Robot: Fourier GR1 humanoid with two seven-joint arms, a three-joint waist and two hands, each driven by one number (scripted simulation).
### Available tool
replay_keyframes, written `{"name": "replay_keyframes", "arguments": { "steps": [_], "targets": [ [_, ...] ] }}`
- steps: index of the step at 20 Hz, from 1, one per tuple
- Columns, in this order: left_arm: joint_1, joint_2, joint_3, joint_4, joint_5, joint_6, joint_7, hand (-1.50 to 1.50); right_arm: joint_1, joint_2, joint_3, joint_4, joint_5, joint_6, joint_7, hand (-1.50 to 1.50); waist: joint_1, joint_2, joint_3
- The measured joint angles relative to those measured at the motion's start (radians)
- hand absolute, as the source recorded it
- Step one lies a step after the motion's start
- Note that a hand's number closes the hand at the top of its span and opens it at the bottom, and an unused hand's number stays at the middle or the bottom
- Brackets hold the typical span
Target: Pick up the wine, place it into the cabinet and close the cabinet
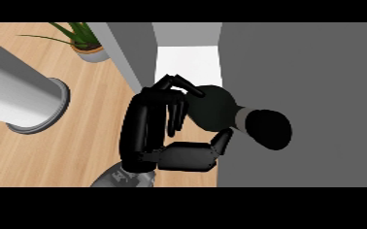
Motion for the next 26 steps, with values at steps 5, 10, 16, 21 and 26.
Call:
{"name": "replay_keyframes", "arguments": {
  "steps": [5,10,16,21,26],
  "targets": [
    [-0.113,0.000,0.006,0.091,0.013,0.078,0.016,1.50,0.001,0.008,0.018,0.000,0.000,0.000,0.000,-1.50,0.001,0.001,0.000],
    [-0.145,0.000,0.006,0.158,0.015,0.101,-0.023,1.50,0.012,0.001,0.017,-0.004,-0.001,0.009,-0.003,-1.50,0.001,0.000,0.000],
    [-0.204,0.000,-0.005,0.242,0.073,0.159,-0.070,1.50,-0.016,-0.001,0.015,-0.003,-0.002,-0.009,0.016,-1.50,0.001,0.001,0.000],
    [-0.183,0.000,-0.006,0.278,0.162,0.178,-0.162,1.50,-0.006,-0.008,0.003,-0.003,-0.004,0.004,0.011,-1.50,0.000,0.001,-0.001],
    [-0.162,0.000,-0.002,0.333,0.217,0.174,-0.250,1.50,-0.017,-0.011,-0.012,-0.001,-0.008,0.003,0.012,-1.50,0.001,0.001,-0.001]
  ]
}}
